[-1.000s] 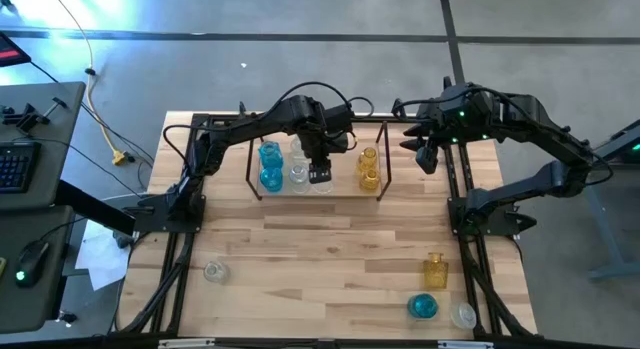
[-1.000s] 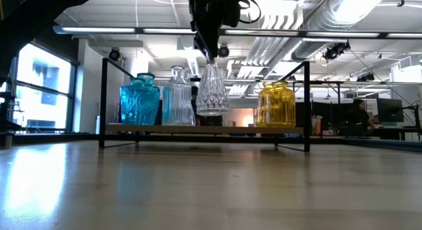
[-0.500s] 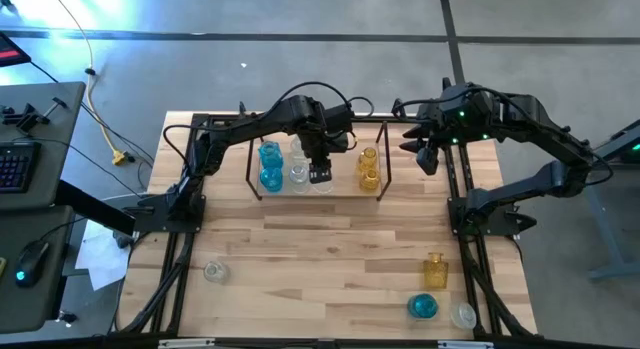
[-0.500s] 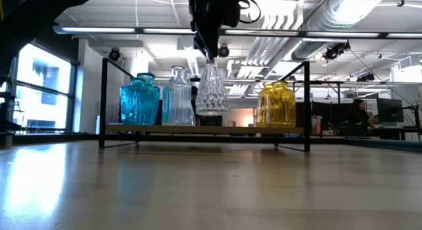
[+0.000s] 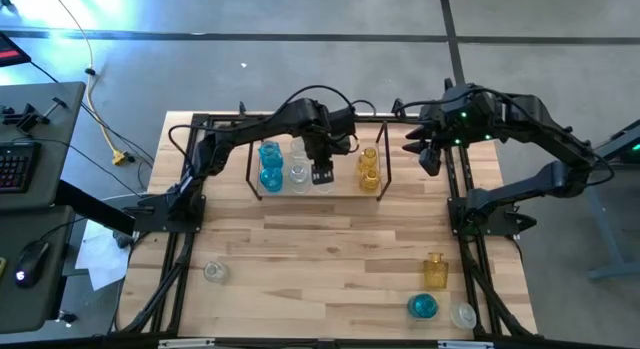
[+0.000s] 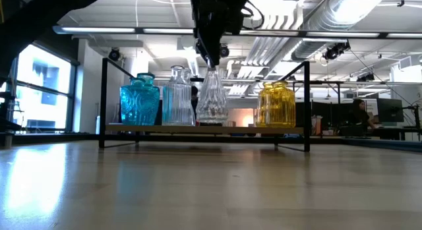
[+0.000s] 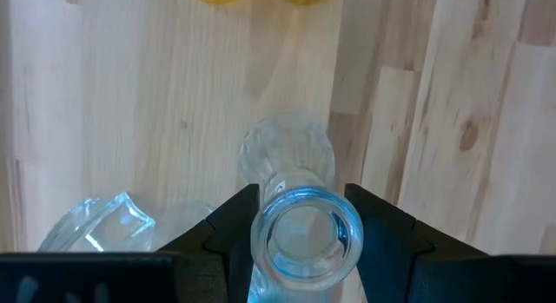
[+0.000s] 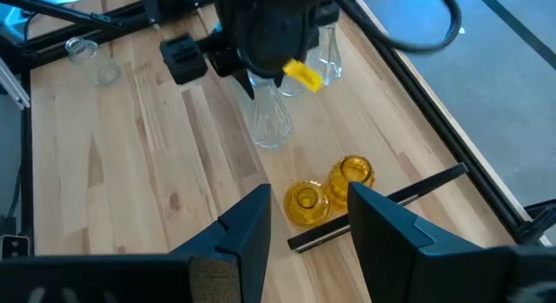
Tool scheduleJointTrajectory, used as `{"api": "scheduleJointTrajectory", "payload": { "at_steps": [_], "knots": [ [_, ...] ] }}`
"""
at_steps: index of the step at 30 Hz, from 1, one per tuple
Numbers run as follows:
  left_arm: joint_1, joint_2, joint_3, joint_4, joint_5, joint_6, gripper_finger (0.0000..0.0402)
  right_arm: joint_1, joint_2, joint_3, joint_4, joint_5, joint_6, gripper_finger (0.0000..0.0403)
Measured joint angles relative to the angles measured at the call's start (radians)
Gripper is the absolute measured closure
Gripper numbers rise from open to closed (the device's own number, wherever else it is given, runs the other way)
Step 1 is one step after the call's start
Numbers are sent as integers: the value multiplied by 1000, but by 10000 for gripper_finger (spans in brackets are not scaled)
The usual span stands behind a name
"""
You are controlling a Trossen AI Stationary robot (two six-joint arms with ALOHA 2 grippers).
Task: Sort vases onto shelf
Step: Put the transparent vase on the shelf
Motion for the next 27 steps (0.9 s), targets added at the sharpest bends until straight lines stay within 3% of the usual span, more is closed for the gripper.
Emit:
{"api": "scheduleJointTrajectory", "payload": {
  "at_steps": [22, 27],
  "knots": [
    [11, 21, 0, -13, 5, 0, 258, 0, -50, 0, -3, 9, 35, 267],
    [11, 21, 0, -13, 16, 0, 243, 0, -49, 0, 1, 9, 35, 267]
  ]
}}
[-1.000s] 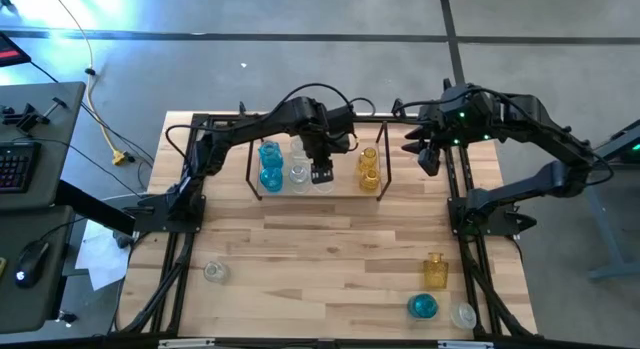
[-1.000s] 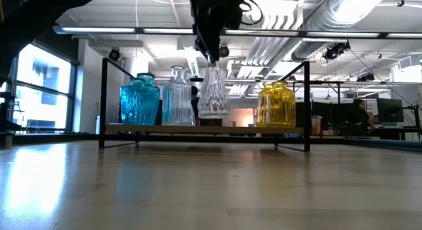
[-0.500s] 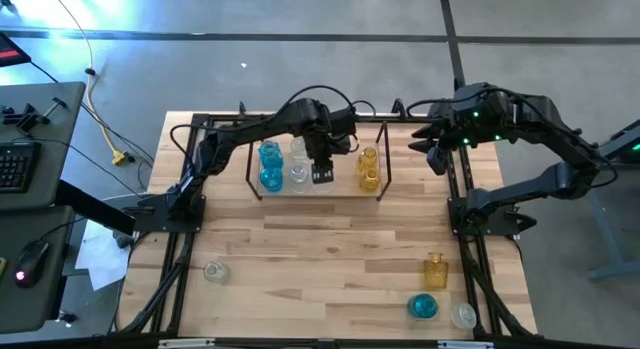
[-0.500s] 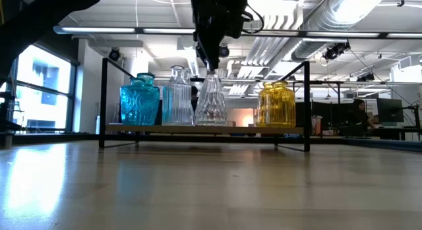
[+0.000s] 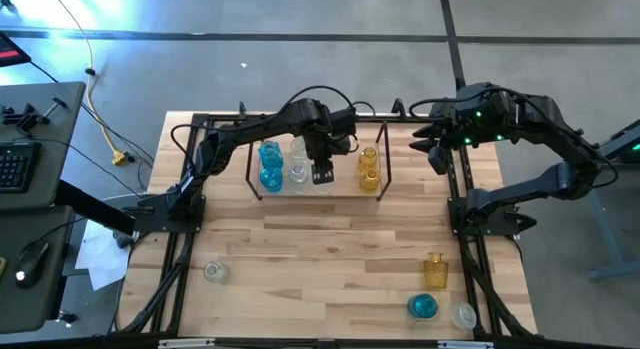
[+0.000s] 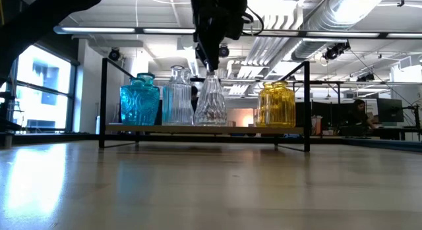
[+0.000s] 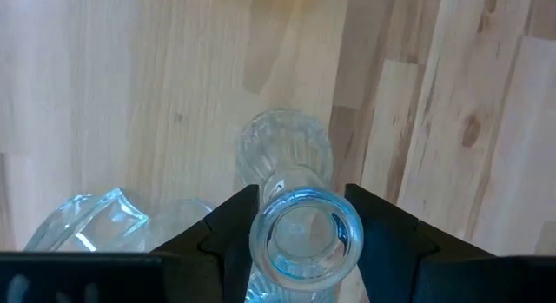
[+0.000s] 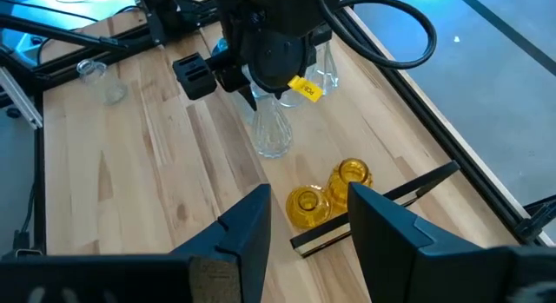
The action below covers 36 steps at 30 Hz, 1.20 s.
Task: Sort vases onto shelf
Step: Put the transparent vase on the shelf
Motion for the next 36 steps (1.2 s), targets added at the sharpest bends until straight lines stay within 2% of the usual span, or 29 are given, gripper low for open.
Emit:
{"api": "scheduleJointTrajectory", "payload": {
  "at_steps": [11, 26, 36],
  "knots": [
    [0, 0, 0, -2, 45, 1, 199, 0, 0, 0, 0, 0, 2, 267],
    [47, -44, 19, -11, 12, 9, 195, 0, 0, 0, 0, 0, 3, 267],
    [55, -97, 20, -10, 43, -23, 195, 0, 1, 0, 4, 0, 1, 267]
  ]
}}
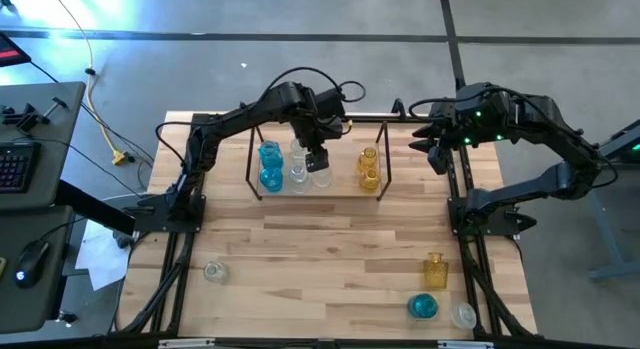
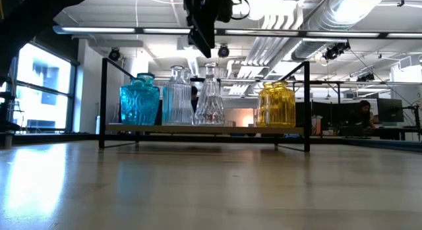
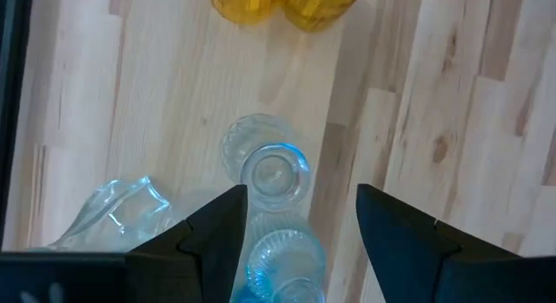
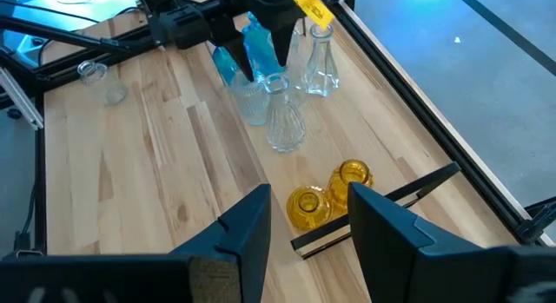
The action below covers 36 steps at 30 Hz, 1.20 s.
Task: Sort vases onto shelf
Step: Put the transparent vase on the shelf
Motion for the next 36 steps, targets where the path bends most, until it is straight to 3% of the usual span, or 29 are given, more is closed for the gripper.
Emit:
{"api": "scheduleJointTrajectory", "payload": {
  "at_steps": [11, 16, 26, 36],
  "knots": [
    [1, -5, 0, 88, -129, 49, 205, 0, 0, 0, -2, 0, 0, 267],
    [16, -5, 0, 100, -131, 64, 252, 0, 0, 0, -3, 0, 4, 267],
    [43, -5, 0, 89, -132, 88, 391, 0, 0, 0, -3, 0, 18, 267],
    [32, 2, -2, 79, -114, 101, 400, 0, 0, 0, -2, 0, 17, 267]
  ]
}}
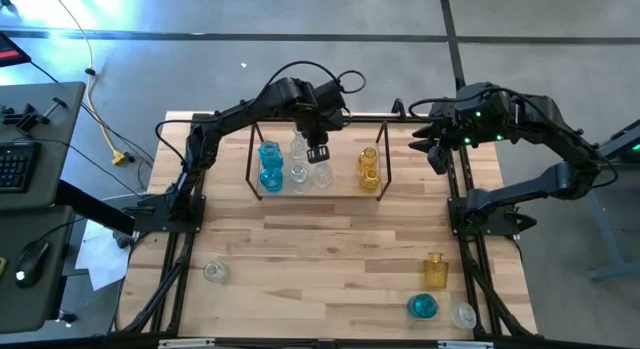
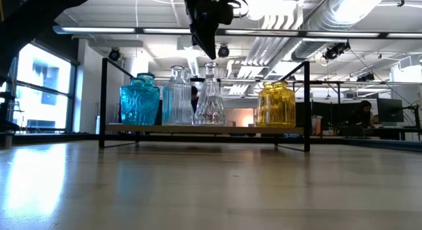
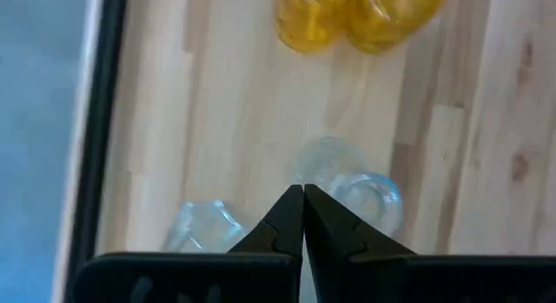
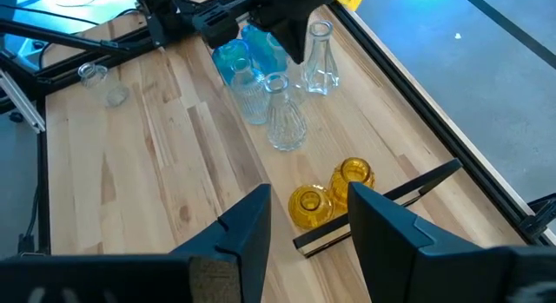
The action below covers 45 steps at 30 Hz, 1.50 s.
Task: Sort vases onto shelf
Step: Put the transparent vase on the shelf
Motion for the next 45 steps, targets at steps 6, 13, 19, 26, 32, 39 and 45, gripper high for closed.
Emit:
{"api": "scheduleJointTrajectory", "payload": {
  "at_steps": [6, 13, 19, 26, 32, 39, 45],
  "knots": [
    [-21, 16, -2, -56, 15, 1, 401, 0, 0, 0, 9, 0, 0, 267],
    [-27, 16, 0, -52, 4, 6, 401, 0, 0, 0, 23, 0, -3, 267],
    [-32, 16, -2, -47, 1, 7, 401, 0, 0, 0, 23, 0, 1, 267],
    [-39, 15, -70, 27, -26, 7, 401, 0, 0, 0, 22, 0, 1, 267],
    [-33, 15, -93, 23, -57, 8, 401, 0, 0, 0, 21, 0, 1, 267],
    [-29, 16, -92, 17, -64, 10, 401, 0, 0, 0, 21, 0, -11, 267],
    [-29, 16, -93, 15, -33, 17, 401, 0, 0, 0, 21, 0, -11, 267]
  ]
}}
